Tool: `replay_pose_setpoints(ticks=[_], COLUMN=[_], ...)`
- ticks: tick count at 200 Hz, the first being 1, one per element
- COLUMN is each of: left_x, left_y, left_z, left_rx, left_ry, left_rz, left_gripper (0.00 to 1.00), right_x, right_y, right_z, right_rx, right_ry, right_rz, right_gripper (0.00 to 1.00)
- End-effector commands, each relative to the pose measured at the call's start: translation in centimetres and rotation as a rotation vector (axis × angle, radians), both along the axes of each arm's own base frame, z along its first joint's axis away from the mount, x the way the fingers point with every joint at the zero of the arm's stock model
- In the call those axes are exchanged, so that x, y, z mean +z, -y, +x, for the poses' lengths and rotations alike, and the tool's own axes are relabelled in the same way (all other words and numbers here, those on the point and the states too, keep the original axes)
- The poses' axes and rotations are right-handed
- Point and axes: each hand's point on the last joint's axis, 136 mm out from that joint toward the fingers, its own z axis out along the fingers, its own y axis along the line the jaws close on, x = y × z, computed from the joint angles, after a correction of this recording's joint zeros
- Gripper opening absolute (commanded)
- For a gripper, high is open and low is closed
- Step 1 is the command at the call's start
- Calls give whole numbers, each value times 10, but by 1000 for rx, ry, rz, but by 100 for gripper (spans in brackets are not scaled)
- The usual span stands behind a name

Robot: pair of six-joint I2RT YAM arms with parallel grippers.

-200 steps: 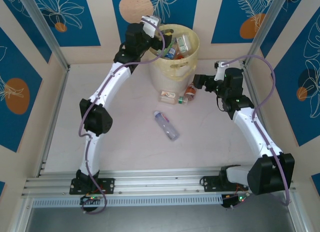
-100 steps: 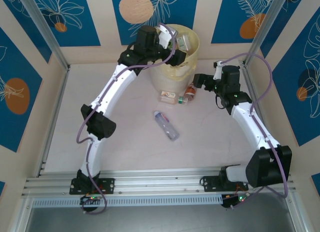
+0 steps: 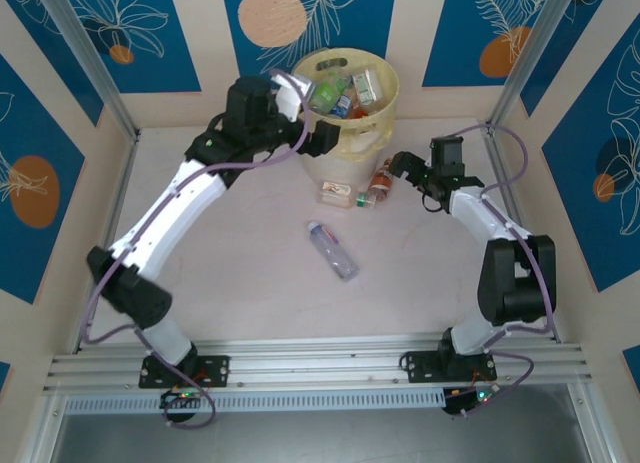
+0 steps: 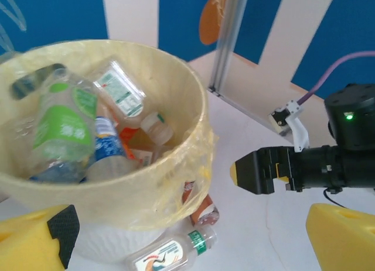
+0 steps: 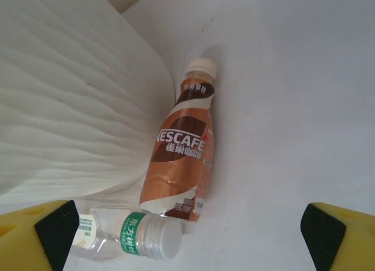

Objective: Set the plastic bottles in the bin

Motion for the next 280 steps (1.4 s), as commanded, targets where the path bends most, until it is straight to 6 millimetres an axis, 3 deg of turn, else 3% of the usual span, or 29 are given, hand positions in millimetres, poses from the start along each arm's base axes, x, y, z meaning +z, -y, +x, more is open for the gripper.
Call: replay_pose_setpoints(ticks=[1,28,50,79,104,138,199,216,280], left_x=[0,-27,-57,-80,-85,-87,-98,-100,-108], left_y=[-25,-51,-70,-97,-115,-128,-135,-137,-149], left_z=[6,-7,-14,-18,-22,-23,-20,-20,-18], left_rx=[150,244,313,417,473,507,529,530,571], left_ry=[86,64,23,-2,6,19,-6,-16,-41], left_rz=[-115,-143,-79,-10,3,-15,-33,-34,-42], left_gripper=[100,100,100,100,100,100,100,100,100], right_x=[-16,-35,-48,-73,-90,-97,-109,-112,-88], right_y=[-19,-31,-41,-51,-46,-34,-50,-49,-34], right_z=[13,29,40,50,49,45,40,39,35], right_rx=[11,39,46,42,-14,-37,25,21,13], right_ry=[-33,-89,-116,-172,-209,-233,-299,-299,-178], right_rz=[137,154,181,164,97,0,-166,-168,-208], right_gripper=[99,98,95,92,90,81,81,77,57])
